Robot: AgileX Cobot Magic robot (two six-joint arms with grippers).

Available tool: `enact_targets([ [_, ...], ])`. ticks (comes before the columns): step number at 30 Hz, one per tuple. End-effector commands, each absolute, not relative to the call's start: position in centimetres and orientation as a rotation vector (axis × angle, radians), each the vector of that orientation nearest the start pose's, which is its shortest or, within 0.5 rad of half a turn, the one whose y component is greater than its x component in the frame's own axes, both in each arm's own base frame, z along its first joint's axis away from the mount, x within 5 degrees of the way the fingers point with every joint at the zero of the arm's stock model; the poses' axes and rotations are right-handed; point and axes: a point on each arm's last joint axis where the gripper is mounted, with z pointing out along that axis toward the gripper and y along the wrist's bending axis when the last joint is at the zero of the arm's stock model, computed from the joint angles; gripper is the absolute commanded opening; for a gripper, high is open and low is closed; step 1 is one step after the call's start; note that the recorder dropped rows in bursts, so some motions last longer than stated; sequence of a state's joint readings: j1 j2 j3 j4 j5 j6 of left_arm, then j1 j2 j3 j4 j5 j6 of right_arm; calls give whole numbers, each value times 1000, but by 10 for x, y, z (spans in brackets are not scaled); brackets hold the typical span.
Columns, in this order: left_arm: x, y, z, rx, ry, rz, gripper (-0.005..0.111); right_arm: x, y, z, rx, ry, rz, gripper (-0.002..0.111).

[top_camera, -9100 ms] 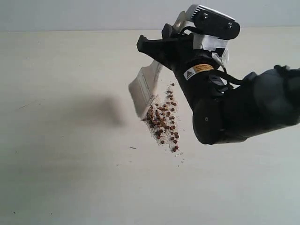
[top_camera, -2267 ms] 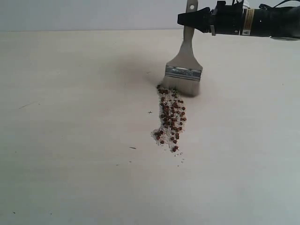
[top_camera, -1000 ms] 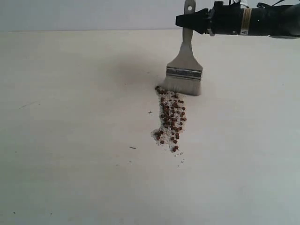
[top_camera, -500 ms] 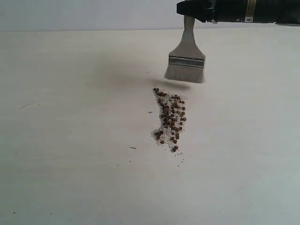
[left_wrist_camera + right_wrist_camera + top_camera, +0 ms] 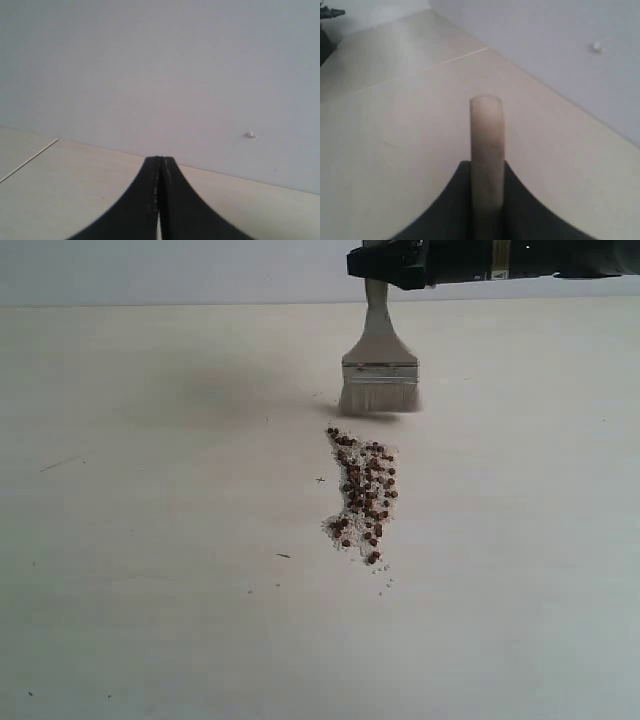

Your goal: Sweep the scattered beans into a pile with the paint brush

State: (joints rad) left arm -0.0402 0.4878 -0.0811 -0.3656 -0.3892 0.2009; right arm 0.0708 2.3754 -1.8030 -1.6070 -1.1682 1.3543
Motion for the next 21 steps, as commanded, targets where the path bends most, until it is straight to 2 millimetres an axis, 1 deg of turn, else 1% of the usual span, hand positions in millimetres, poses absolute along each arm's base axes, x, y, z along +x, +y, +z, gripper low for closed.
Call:
enact_targets([
  [1,104,8,235,-186,1515,-45,0,482,134,176,-1037,1647,1091,0],
  [5,104,8,235,-186,1515,-45,0,477,141,175,-1073,1655,1119,0],
  [10,104,8,235,-186,1515,-45,0,475,141,174,-1071,1688,1165,0],
  [13,104,8,235,-186,1515,-45,0,473,140,171,-1097,1722,1160,0],
  [16,104,8,235,-186,1515,-45,0,473,140,172,-1105,1715,1153,0],
  [18,104,8,235,-186,1515,-45,0,473,139,176,-1129,1685,1127,0],
  [21,104,8,235,-186,1515,-45,0,475,130,193,-1104,1657,1073,0],
])
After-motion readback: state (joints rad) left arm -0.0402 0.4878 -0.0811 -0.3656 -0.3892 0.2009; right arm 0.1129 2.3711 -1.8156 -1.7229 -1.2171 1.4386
